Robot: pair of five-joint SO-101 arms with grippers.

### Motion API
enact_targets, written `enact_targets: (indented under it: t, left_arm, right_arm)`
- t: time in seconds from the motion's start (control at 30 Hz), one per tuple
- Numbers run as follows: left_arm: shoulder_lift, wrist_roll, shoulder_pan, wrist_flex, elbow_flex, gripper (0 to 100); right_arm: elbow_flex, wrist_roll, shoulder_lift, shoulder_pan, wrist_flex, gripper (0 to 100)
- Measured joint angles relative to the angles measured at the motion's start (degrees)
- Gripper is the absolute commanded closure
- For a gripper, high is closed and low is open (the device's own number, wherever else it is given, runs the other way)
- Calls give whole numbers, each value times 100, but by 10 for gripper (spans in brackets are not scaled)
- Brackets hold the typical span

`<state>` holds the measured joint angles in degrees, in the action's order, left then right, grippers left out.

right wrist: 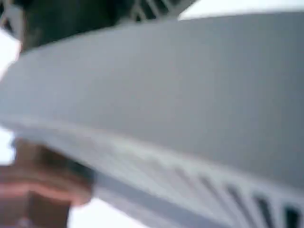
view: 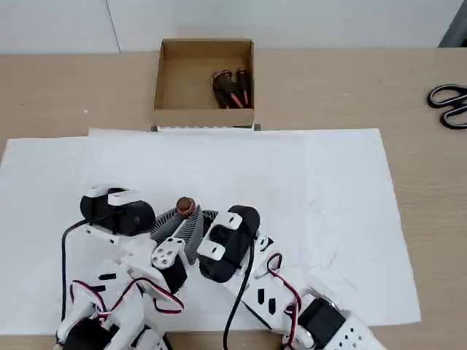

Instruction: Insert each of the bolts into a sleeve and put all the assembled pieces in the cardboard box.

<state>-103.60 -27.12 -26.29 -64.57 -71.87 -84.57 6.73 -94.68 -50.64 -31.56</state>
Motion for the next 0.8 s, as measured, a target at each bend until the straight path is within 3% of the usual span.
enact_targets:
  t: [0.13, 0.8]
  left_arm:
    - [0, 9, 53, -53, -35, 778]
    - [18, 62, 26, -53, 633, 791]
  right_arm:
    - [62, 0, -18, 0, 9, 995]
    - [202, 0, -18, -9, 18, 995]
